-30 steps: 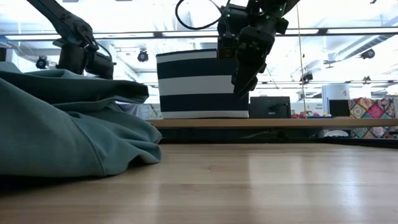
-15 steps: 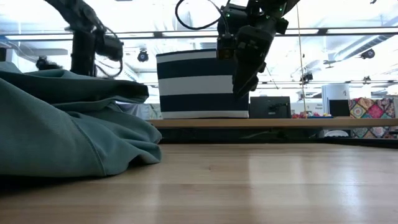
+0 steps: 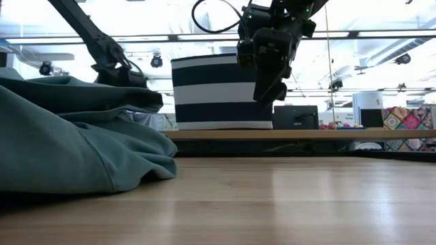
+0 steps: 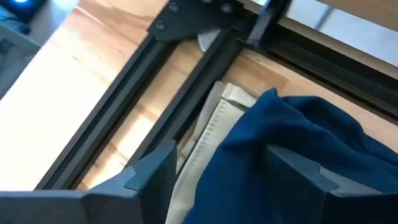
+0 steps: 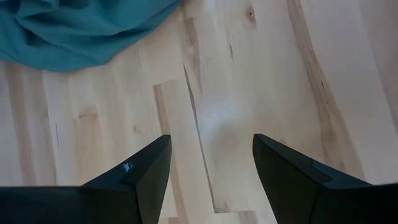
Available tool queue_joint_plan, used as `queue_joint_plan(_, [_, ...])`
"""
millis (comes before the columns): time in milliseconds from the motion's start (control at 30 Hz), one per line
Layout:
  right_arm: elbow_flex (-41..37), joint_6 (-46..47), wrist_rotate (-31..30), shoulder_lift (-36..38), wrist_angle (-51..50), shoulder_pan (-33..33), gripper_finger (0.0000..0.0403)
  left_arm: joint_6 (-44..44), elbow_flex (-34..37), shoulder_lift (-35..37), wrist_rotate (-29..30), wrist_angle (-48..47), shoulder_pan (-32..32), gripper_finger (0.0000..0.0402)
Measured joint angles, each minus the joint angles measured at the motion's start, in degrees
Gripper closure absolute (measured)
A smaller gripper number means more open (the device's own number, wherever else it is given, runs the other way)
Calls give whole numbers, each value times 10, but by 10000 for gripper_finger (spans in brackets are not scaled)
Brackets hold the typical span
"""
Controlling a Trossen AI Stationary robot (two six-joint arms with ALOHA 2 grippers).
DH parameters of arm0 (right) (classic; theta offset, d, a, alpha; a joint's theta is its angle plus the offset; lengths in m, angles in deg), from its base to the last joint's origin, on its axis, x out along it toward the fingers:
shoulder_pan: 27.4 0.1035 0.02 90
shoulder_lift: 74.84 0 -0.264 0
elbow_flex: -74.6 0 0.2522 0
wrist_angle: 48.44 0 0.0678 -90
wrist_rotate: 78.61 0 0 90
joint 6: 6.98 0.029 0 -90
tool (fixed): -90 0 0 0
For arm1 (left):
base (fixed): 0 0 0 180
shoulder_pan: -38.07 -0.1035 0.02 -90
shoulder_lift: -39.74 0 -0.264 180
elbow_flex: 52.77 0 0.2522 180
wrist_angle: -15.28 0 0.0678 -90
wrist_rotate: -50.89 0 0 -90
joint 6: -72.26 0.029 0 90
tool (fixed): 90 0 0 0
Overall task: Fold Laundry from Bin
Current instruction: Stack the folded black underwear on the folded brown shorts
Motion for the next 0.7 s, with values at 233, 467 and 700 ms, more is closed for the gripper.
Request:
queue_joint_plan(233, [0,22,0,0,0,0,184,-50,-33,-45,16,-6,0,187])
queue_joint_plan(467, [0,24,0,0,3,0,184,14,-42,-35,-9,-65,16,187])
queue_joint_plan(700, [0,0,0,0,21,0,184,-19,-41,11,2,-171,81,187])
